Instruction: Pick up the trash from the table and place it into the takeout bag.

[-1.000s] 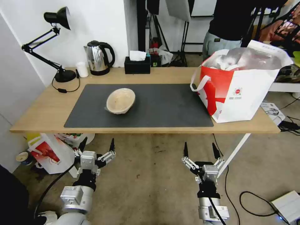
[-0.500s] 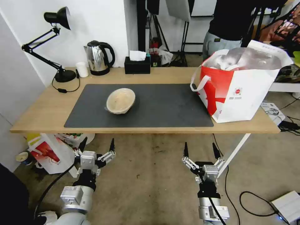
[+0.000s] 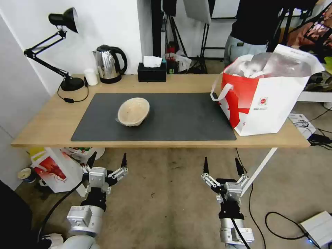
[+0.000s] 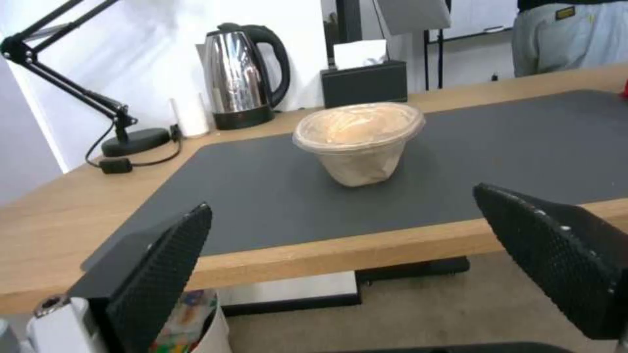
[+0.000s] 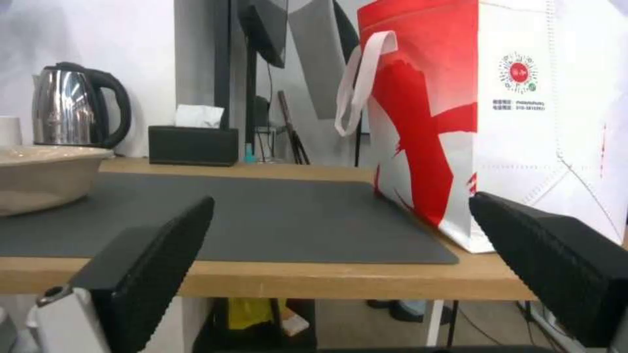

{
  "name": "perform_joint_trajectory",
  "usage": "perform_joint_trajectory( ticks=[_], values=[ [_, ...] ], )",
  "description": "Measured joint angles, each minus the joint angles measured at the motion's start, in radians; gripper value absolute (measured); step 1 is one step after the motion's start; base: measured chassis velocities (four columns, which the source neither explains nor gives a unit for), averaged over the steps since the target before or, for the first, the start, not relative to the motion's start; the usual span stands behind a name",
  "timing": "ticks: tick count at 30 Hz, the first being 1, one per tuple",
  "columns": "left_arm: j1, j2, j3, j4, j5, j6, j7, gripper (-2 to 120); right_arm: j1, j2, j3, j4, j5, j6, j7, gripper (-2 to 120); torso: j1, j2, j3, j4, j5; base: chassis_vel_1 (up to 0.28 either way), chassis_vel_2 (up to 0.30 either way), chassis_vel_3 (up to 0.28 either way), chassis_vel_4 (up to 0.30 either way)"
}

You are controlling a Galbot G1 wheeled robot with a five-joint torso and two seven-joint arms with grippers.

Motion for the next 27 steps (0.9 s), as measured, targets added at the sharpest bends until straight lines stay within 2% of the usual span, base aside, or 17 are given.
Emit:
perform_joint_trajectory(
  ticks=[27],
  values=[
    [0.0, 0.0, 0.0, 0.0, 0.0, 0.0, 0.0, 100, 0.0, 0.0, 0.0, 0.0, 0.0, 0.0, 0.0, 100, 0.0, 0.0, 0.0, 0.0, 0.0, 0.0, 0.0, 0.0, 0.0]
  ],
)
